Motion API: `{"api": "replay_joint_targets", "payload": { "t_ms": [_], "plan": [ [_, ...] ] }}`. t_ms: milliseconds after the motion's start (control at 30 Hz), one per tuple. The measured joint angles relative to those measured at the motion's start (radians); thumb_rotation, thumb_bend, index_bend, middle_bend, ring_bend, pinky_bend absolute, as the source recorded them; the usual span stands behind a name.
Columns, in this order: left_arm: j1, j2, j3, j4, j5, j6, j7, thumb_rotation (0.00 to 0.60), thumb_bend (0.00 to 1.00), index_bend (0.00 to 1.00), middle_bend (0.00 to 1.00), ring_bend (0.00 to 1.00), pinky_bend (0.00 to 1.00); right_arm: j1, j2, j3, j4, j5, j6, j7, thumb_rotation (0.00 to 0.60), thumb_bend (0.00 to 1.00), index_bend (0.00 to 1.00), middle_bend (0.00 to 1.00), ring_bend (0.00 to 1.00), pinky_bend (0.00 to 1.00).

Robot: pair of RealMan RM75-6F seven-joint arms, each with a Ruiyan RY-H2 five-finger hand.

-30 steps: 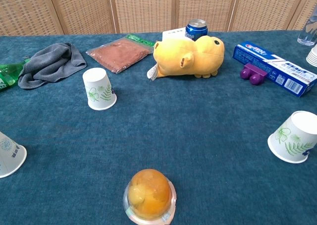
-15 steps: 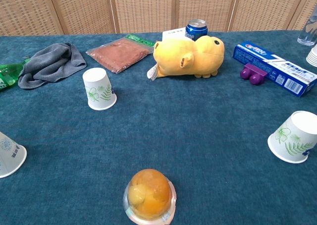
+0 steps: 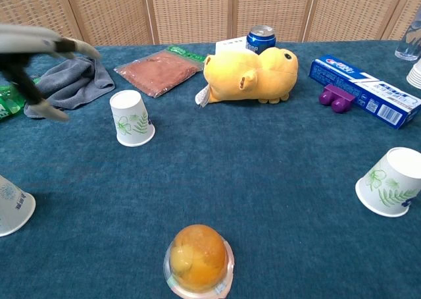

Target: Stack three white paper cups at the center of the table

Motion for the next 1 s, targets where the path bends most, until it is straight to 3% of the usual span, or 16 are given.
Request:
{"api": "replay_joint_targets", "payload": {
  "t_ms": [133,333,500,633,767,1000],
  "plan": [
    [-0.102,-0.127,-0.004,0.087,-0.13,0.016,0.074,0.6,0.23,0.01,0.0,0.0,0.07,0.0,0.003,0.002,0.002,0.005,-0.003,0.008,0.6,0.32,0.12,0.02,0.0,0.02],
    [-0.208,-0.248,-0.018,0.203,-0.26,0.043,0.132,0.6,0.23,0.01,0.0,0.0,0.08,-0.001,0.007,0.002,0.002,0.003,-0.003,0.019,0.6,0.32,0.12,0.02,0.0,0.02],
    [-0.249,-0.297,-0.027,0.244,-0.297,0.076,0.15,0.6,0.23,0.03,0.0,0.0,0.14,-0.003,0.013,0.008,0.006,0.012,-0.001,0.035,0.6,0.32,0.12,0.02,0.0,0.02],
    [-0.265,-0.324,-0.02,0.262,-0.313,0.113,0.166,0.6,0.23,0.09,0.01,0.0,0.25,-0.004,0.017,0.011,0.01,0.017,-0.001,0.045,0.6,0.32,0.12,0.02,0.0,0.02],
    [-0.273,-0.344,-0.016,0.276,-0.319,0.15,0.179,0.6,0.24,0.13,0.08,0.02,0.33,-0.005,0.018,0.011,0.009,0.017,0.0,0.046,0.6,0.32,0.12,0.02,0.0,0.02],
    [-0.288,-0.379,-0.013,0.305,-0.331,0.192,0.212,0.6,0.24,0.24,0.25,0.18,0.41,-0.004,0.016,0.01,0.009,0.014,-0.002,0.044,0.6,0.32,0.12,0.02,0.0,0.02]
  ]
}}
